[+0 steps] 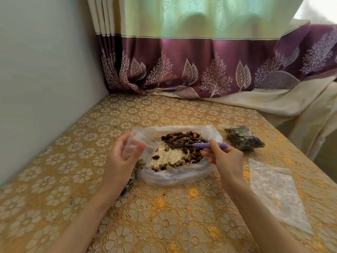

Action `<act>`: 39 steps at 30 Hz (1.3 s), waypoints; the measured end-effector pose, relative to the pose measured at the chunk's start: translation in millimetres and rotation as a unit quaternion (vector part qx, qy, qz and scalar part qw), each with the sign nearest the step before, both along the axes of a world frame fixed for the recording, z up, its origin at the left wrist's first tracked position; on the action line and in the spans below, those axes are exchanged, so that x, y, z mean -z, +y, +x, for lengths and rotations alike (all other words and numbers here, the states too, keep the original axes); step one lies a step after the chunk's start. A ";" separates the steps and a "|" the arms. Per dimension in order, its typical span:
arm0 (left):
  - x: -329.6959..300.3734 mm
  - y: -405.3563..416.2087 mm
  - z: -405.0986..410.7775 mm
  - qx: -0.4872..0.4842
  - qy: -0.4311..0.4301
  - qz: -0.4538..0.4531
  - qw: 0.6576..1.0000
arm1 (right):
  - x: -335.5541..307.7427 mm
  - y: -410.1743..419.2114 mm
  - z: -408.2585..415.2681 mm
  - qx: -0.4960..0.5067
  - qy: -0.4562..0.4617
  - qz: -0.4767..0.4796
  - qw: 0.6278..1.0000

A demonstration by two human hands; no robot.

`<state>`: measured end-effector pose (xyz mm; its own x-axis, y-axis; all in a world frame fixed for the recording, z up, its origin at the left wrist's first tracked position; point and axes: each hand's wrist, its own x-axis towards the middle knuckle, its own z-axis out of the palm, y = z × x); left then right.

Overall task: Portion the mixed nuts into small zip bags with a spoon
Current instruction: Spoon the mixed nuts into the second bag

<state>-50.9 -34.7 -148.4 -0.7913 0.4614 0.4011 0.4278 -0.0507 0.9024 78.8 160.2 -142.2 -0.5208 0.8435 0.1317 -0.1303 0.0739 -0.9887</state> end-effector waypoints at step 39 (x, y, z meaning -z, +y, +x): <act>0.3 -0.9 0.6 -0.029 -0.005 -0.050 0.998 | -36.7 -28.3 24.6 -0.197 0.144 0.045 0.969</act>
<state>-50.3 -35.7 -148.7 -0.8214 0.4522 0.3475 0.4189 0.0649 0.9057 103.5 131.9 -105.5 -0.7306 0.5647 0.3837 -0.4355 0.0473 -0.8989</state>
